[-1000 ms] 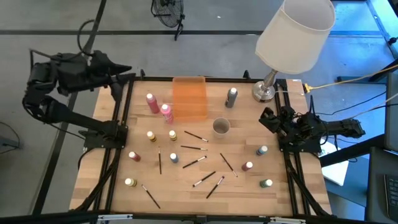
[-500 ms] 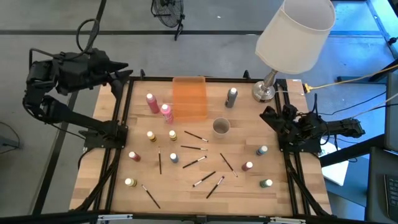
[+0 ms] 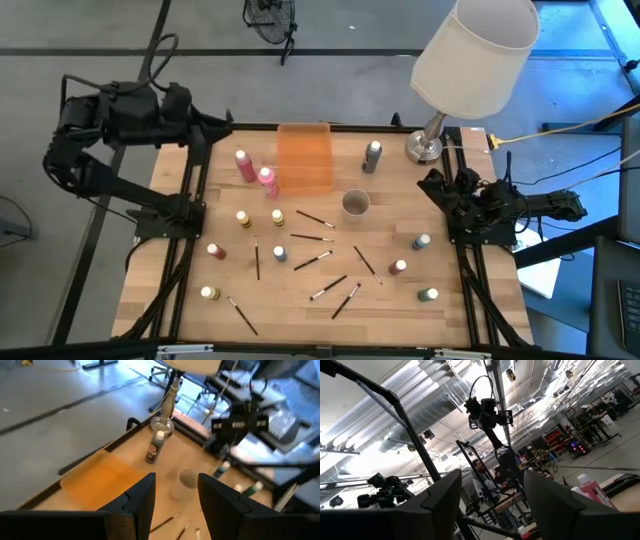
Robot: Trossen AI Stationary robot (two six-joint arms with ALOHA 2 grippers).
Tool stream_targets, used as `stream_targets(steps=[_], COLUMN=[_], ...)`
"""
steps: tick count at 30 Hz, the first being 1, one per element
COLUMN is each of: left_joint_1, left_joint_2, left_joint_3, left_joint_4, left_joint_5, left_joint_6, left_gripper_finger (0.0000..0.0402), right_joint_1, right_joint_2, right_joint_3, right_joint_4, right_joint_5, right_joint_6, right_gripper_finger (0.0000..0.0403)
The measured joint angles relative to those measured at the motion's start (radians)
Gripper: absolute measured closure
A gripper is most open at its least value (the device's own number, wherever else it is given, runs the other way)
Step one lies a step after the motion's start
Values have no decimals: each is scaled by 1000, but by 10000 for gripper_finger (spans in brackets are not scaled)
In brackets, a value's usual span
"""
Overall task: Pick & Place Paint Supplies
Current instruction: Put the large red paint bottle into the orange bin
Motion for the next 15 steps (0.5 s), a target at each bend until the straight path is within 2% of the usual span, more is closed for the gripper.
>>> stream_targets(steps=[9, 12, 15], left_joint_1=[138, 217, 314], left_joint_2=[143, 205, 224], left_joint_3=[305, 407, 372], left_joint_4=[-17, -154, -292], left_joint_5=[53, 45, 35], left_joint_6=[64, 68, 28], left_gripper_finger=[258, 258, 258], right_joint_1=[0, 0, 0], right_joint_2=[0, 0, 0], right_joint_3=[1, 1, 1], right_joint_4=[90, 91, 82], right_joint_5=[-1, -1, -10], right_joint_6=[22, 24, 53], right_gripper_finger=[182, 182, 182])
